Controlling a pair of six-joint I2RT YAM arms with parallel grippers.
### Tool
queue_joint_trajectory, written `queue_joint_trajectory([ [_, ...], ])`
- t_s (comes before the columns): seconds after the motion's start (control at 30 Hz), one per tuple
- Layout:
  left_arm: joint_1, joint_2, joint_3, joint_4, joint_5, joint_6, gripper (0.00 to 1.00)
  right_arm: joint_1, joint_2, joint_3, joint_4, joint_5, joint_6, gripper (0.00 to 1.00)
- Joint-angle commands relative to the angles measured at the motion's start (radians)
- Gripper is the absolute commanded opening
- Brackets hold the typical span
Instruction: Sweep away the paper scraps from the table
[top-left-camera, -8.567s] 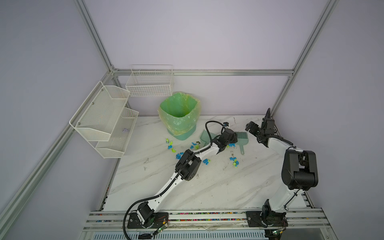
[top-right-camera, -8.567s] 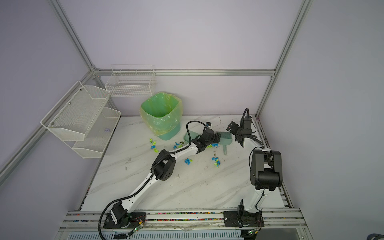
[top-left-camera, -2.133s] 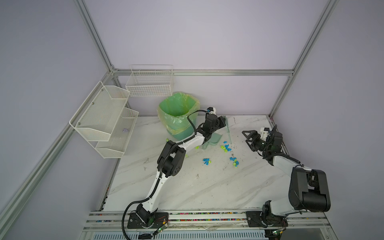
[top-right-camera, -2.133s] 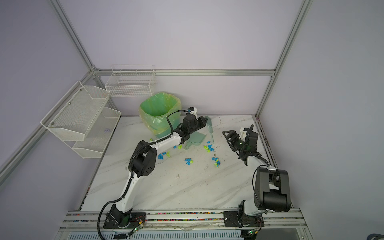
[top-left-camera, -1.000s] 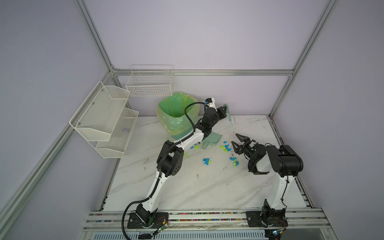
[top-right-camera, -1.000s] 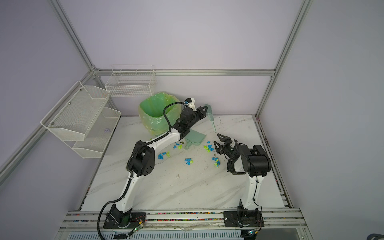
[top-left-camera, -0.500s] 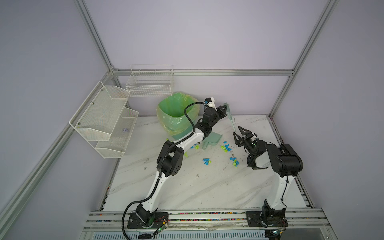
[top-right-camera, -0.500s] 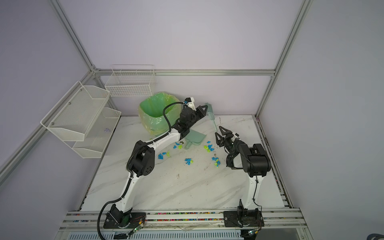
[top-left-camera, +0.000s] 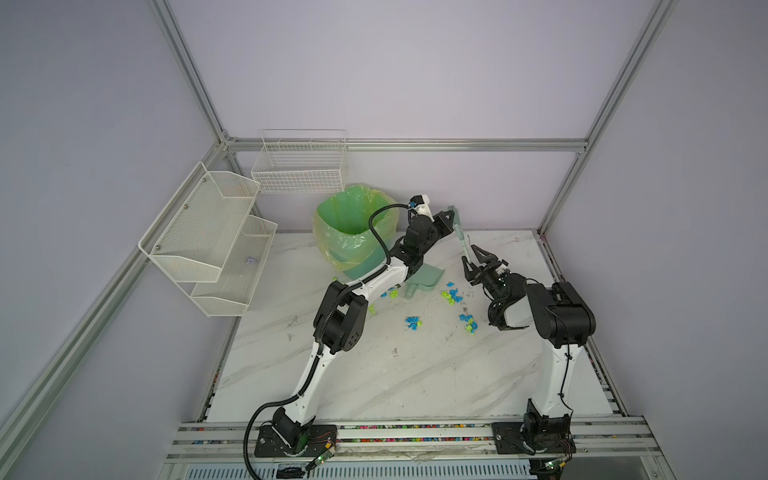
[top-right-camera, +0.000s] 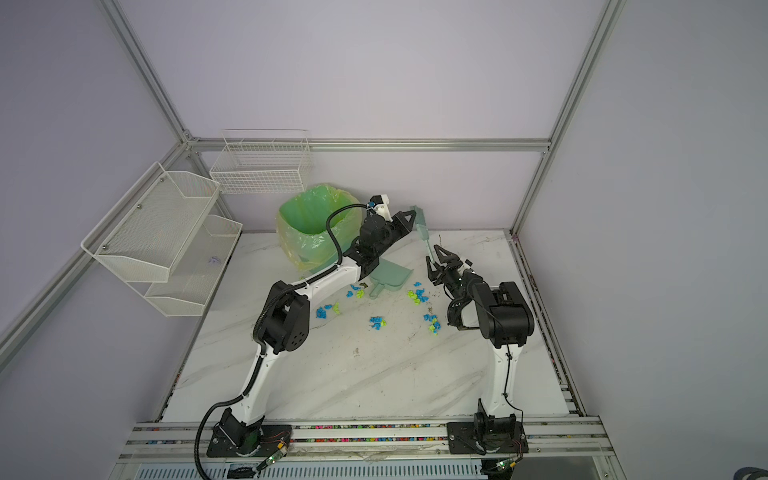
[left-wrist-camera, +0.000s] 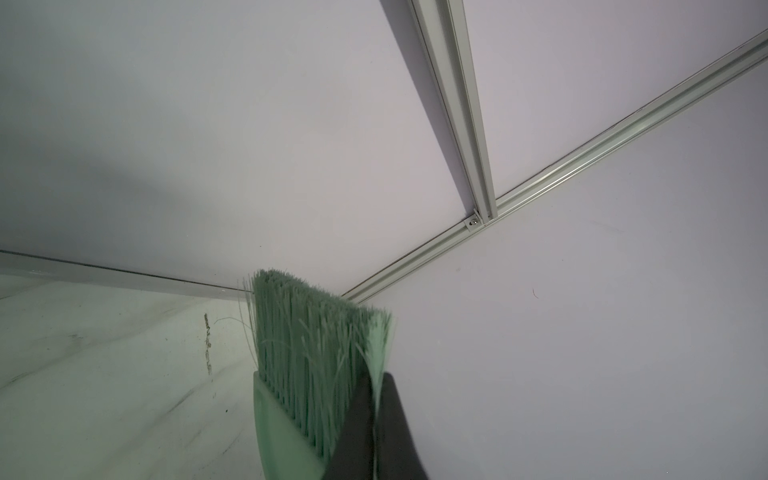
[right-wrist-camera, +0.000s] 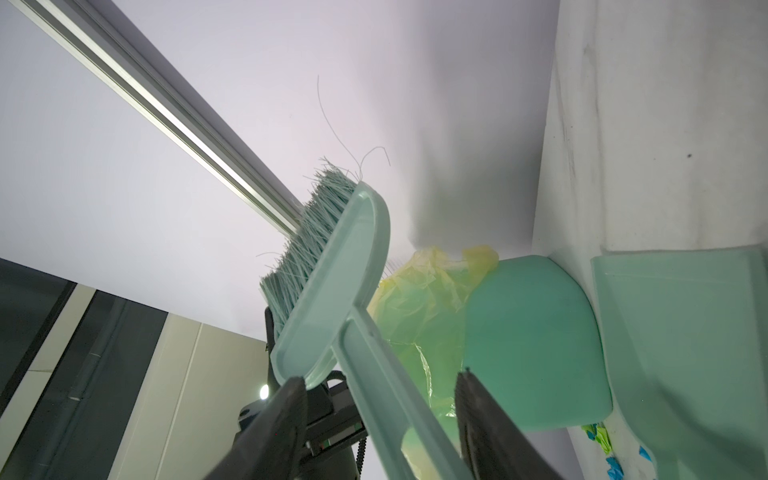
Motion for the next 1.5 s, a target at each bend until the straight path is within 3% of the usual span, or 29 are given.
queue_joint_trajectory([
  [0.0, -0.006, -0.057, -0.048, 0.067, 0.021, -0.011, 0.00, 0.003, 0.017, 0.029, 0.298, 0.062, 0.125, 0.53],
  [0.17, -0.006, -0.073, -0.082, 0.077, 0.022, -0.008, 0.00, 0.003, 0.031, 0.042, 0.297, 0.071, 0.117, 0.35],
  [0.37, -0.004, -0.081, -0.093, 0.065, 0.026, -0.004, 0.00, 0.003, 0.021, 0.037, 0.297, 0.072, 0.104, 0.02],
  [0.53, 0.001, -0.095, -0.126, 0.061, 0.031, -0.014, 0.03, 0.001, -0.001, 0.013, 0.297, 0.058, 0.060, 0.00],
  [0.57, 0.002, -0.101, -0.138, 0.063, 0.034, -0.017, 0.14, 0.000, -0.004, 0.004, 0.297, 0.059, 0.052, 0.00],
  [0.63, 0.008, -0.118, -0.167, 0.072, 0.044, -0.016, 0.49, -0.004, -0.012, -0.022, 0.297, 0.071, 0.032, 0.00],
  [0.7, 0.010, -0.136, -0.189, 0.066, 0.059, 0.002, 0.76, -0.012, -0.019, -0.042, 0.297, 0.085, 0.013, 0.00],
  [0.8, 0.011, -0.169, -0.218, 0.032, 0.079, 0.033, 1.00, -0.015, -0.032, -0.054, 0.295, 0.110, -0.013, 0.00],
  [0.97, 0.014, -0.214, -0.275, -0.023, 0.110, 0.033, 1.00, -0.014, -0.039, -0.038, 0.295, 0.126, -0.040, 0.00],
  [1.23, 0.004, -0.189, -0.239, -0.109, 0.214, 0.010, 1.00, -0.014, -0.050, -0.013, 0.295, 0.141, -0.089, 0.00],
  [1.47, 0.005, -0.189, -0.281, -0.122, 0.206, 0.027, 1.00, -0.026, -0.100, -0.006, 0.296, 0.176, -0.134, 0.00],
])
